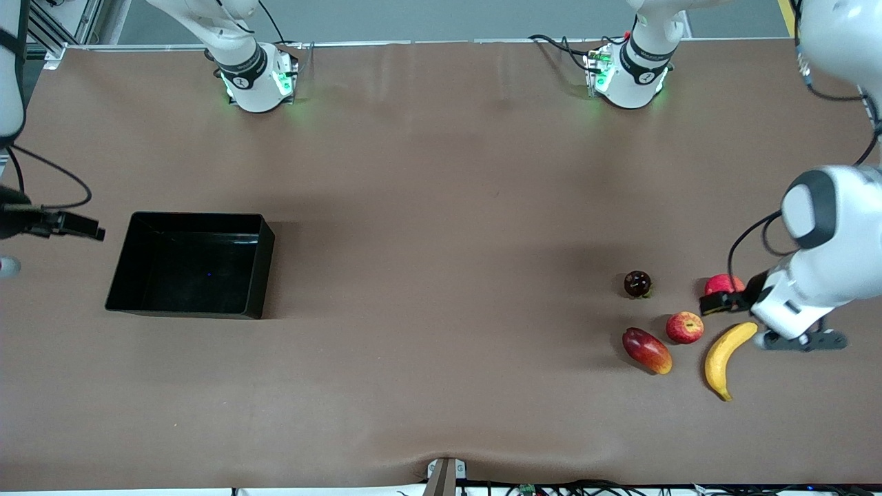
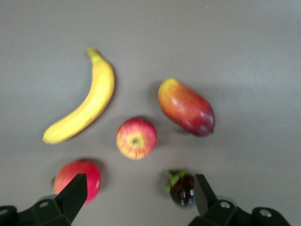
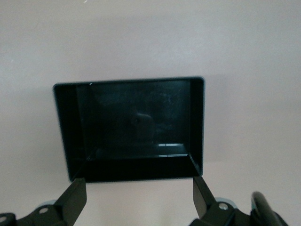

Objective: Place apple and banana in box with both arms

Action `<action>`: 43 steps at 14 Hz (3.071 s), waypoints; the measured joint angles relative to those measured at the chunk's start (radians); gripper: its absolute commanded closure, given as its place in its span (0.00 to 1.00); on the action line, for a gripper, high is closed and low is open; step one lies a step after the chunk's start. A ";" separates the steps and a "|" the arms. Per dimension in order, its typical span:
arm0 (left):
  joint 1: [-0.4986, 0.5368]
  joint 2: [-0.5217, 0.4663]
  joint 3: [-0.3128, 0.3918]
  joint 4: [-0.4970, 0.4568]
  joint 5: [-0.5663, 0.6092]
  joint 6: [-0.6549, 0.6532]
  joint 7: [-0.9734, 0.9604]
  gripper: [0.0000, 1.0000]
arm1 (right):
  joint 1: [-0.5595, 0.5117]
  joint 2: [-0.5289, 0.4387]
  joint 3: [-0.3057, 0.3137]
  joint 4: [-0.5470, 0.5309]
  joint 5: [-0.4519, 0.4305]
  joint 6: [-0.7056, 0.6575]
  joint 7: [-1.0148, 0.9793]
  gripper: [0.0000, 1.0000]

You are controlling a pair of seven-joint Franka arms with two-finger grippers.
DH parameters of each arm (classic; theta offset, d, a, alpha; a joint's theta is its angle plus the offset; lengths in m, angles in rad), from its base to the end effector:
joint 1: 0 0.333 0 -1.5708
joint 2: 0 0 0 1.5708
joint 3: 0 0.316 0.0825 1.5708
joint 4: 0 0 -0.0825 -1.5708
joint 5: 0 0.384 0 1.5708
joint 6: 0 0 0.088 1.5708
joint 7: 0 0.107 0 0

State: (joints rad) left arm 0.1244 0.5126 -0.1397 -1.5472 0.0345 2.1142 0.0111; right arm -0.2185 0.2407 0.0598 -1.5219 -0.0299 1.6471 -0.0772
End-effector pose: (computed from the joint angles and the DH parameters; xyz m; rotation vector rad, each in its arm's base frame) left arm 0.6982 0.0052 0.3611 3.1021 -0.0366 0.0921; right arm 0.6143 -0.1050 0.5118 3.1322 -0.1229 -0.1821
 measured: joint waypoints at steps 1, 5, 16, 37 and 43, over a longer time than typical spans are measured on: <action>0.000 0.037 0.000 0.000 0.000 0.051 0.023 0.00 | -0.020 0.028 -0.001 0.001 -0.001 0.027 -0.017 0.00; 0.002 0.156 0.000 0.003 0.000 0.182 0.076 0.00 | -0.110 0.154 -0.003 0.002 -0.001 0.141 -0.139 0.00; 0.016 0.200 0.005 -0.012 0.070 0.190 0.120 0.00 | -0.241 0.365 0.001 -0.059 0.009 0.262 -0.272 0.08; 0.028 0.155 0.003 -0.024 0.070 0.143 0.108 1.00 | -0.139 0.309 0.028 -0.016 0.119 0.045 -0.199 1.00; 0.026 -0.028 -0.013 -0.022 0.070 -0.049 0.020 1.00 | 0.042 0.307 0.035 0.037 0.229 -0.025 -0.035 1.00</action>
State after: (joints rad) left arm 0.1506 0.4844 -0.1524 -1.5692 0.1043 2.0652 0.0307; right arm -0.1769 0.5472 0.0945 -1.4853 0.1995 1.6226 -0.1121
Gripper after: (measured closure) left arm 0.260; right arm 0.938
